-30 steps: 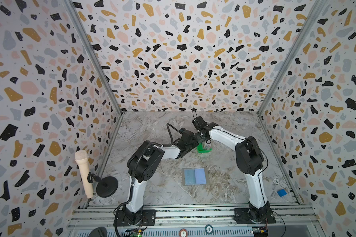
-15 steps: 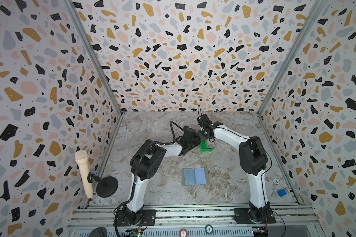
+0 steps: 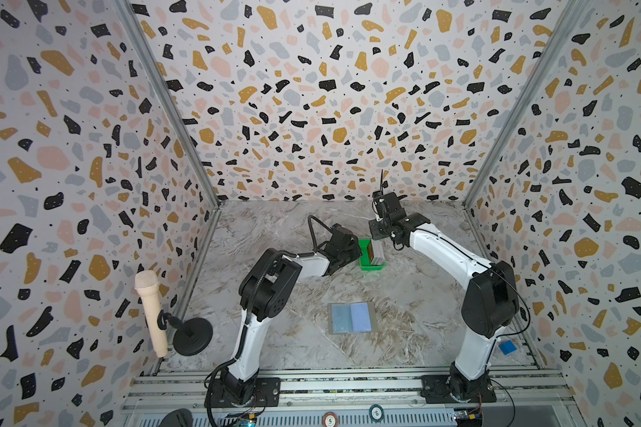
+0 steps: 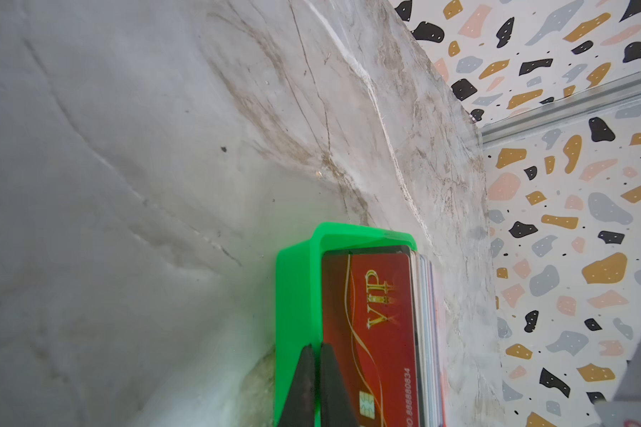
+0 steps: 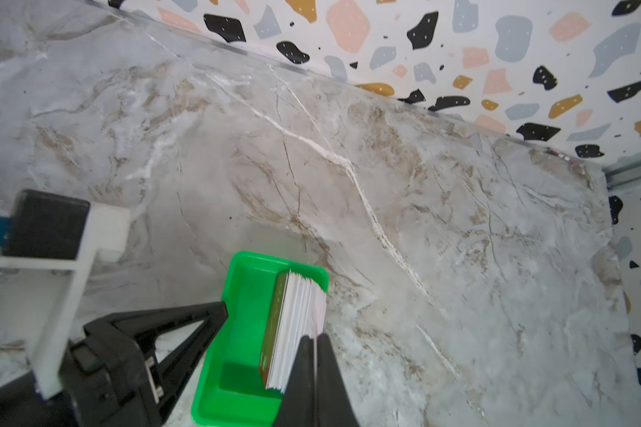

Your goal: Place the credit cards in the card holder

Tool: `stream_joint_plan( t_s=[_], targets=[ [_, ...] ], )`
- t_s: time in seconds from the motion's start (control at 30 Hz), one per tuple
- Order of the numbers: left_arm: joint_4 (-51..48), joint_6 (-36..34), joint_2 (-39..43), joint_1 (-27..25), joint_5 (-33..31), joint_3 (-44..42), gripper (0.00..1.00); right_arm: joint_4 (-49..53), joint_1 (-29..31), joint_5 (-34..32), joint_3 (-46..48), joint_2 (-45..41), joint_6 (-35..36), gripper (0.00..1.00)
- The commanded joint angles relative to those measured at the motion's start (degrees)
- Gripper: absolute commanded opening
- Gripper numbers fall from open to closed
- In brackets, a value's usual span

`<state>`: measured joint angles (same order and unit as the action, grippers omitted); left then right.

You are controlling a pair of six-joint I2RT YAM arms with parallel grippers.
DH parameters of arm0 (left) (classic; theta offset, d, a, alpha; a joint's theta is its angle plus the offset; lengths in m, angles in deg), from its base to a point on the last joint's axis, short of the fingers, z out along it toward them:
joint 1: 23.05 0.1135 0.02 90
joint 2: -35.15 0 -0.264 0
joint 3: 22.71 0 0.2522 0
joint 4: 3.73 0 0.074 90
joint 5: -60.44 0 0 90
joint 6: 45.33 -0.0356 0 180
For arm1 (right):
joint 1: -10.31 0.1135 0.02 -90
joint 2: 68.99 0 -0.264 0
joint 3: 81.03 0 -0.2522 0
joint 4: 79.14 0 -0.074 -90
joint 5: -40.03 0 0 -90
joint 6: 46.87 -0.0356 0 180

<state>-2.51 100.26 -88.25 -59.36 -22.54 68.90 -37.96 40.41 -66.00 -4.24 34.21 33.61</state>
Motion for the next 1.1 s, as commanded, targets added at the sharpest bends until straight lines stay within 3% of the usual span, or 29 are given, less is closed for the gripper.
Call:
stream_joint_plan(
  t_s=[0.0,0.3,0.5,0.6,0.8,1.07],
  targets=[
    [0.4,-2.1,1.7,0.5,2.0,0.2,0.16,-0.1,-0.3,1.4,2.9,-5.6,-1.2,0.00],
    [5.5,-4.2,14.9,0.9,5.8,-7.0,0.24,-2.6,-0.5,9.7,11.9,-17.9,-3.1,0.00],
    [19.0,-1.7,26.3,0.7,11.9,-22.2,0.27,-5.1,-1.1,21.8,16.0,-22.6,-3.9,0.00],
    [23.2,-1.4,30.2,0.6,12.9,-29.0,0.28,-6.9,-1.7,23.0,17.3,-23.1,-4.2,0.00],
    [36.4,3.7,30.8,0.6,17.9,-35.4,0.31,-9.6,-3.9,29.6,17.5,-21.2,-5.9,0.00],
    [56.4,11.2,26.5,2.4,21.7,-37.1,0.34,-11.8,-6.4,44.9,18.4,-21.7,-6.3,0.00]
  ],
)
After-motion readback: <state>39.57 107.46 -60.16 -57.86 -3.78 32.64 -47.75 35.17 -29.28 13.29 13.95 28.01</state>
